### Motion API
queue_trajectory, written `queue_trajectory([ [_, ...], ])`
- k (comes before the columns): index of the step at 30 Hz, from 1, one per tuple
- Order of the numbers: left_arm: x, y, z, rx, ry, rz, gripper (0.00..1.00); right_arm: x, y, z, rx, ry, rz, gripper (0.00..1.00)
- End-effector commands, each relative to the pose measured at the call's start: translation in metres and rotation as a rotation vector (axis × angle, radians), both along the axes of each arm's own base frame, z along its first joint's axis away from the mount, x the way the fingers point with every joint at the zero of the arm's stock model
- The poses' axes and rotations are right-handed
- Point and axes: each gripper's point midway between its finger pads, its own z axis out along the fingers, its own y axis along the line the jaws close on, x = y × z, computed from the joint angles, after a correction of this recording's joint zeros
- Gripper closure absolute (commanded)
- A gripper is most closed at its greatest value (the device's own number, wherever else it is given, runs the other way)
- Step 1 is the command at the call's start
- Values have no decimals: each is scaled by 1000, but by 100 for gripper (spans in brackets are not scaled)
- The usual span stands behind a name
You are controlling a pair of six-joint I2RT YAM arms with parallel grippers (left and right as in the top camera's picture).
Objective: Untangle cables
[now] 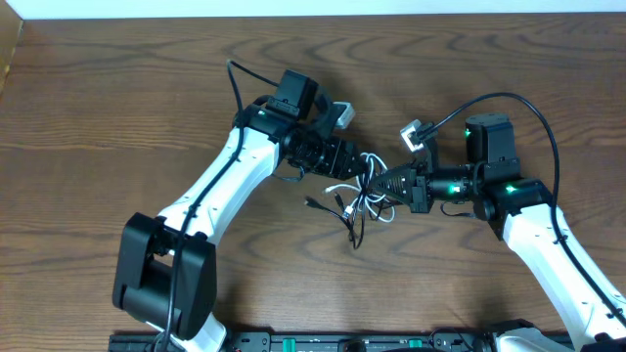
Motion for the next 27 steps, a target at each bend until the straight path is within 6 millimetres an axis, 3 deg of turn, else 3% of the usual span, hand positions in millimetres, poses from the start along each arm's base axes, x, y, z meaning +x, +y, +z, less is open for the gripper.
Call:
queue_trajectory([
  [1, -14, -15, -8, -35, 62, -42, 34, -5, 4, 4, 24, -14, 38, 99],
  [12, -35, -34, -23, -9, 109, -109, 34, 0, 1, -2, -13, -17, 4, 99],
  [19, -46, -8, -43, 157, 156, -73, 34, 11, -5, -3, -33, -41, -40, 99],
  [27, -58, 8, -65, 234, 188, -63, 34, 36, -12, 32, 96, -85, -99, 99],
])
